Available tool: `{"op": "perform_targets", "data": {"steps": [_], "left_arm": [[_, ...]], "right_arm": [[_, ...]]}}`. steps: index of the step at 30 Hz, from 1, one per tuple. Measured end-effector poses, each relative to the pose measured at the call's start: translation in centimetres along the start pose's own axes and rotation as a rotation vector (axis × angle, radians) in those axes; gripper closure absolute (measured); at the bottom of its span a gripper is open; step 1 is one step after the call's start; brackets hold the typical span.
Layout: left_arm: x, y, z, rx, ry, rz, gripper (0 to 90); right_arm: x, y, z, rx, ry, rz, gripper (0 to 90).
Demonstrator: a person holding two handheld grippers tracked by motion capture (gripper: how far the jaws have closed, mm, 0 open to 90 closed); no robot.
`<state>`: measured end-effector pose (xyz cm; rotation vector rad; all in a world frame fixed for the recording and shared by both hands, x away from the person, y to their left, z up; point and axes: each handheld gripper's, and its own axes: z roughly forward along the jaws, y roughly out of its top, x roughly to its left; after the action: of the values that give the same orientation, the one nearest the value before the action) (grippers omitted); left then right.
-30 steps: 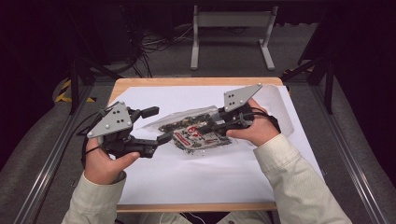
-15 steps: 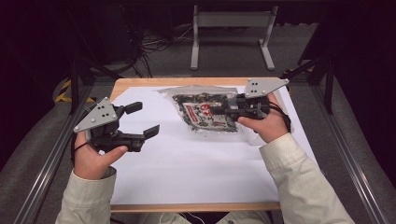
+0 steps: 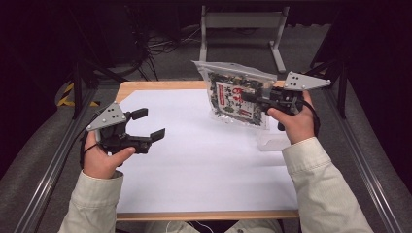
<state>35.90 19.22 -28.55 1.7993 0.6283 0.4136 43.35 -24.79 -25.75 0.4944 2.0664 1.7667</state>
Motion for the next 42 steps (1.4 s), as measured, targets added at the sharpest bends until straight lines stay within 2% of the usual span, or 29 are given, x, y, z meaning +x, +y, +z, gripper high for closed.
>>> {"op": "perform_targets", "data": {"steps": [2, 6, 13, 20, 22, 30, 37, 42], "left_arm": [[0.1, -0.1, 0.1, 0.002, 0.001, 0.000, 14.0], [0.1, -0.2, 0.3, 0.009, -0.008, -0.006, 14.0], [0.1, -0.4, 0.3, 0.022, -0.006, -0.006, 13.9], [0.4, -0.8, 0.5, 0.044, 0.000, -0.020, 13.7], [0.5, -1.0, 0.5, 0.057, -0.003, -0.024, 13.7], [0.7, -1.4, 0.2, 0.063, 0.012, -0.042, 13.5], [0.7, -1.4, 0.1, 0.060, 0.015, -0.036, 13.5], [0.7, -1.5, 0.3, 0.062, 0.008, -0.033, 14.0]], "right_arm": [[-0.7, -0.3, -0.4, -0.011, -0.019, 0.033, 75.6], [-2.1, -0.9, -1.4, -0.048, -0.085, 0.060, 75.7], [-4.0, -1.6, -2.9, -0.070, -0.181, 0.070, 75.7], [-5.1, -2.0, -3.8, -0.092, -0.230, 0.076, 75.7], [-5.6, -2.3, -4.3, -0.093, -0.258, 0.078, 75.6], [-6.7, -2.8, -5.6, -0.099, -0.322, 0.072, 75.6], [-7.3, -3.2, -6.3, -0.071, -0.365, 0.069, 75.7], [-7.7, -3.6, -7.0, -0.082, -0.391, 0.073, 75.7]]}}
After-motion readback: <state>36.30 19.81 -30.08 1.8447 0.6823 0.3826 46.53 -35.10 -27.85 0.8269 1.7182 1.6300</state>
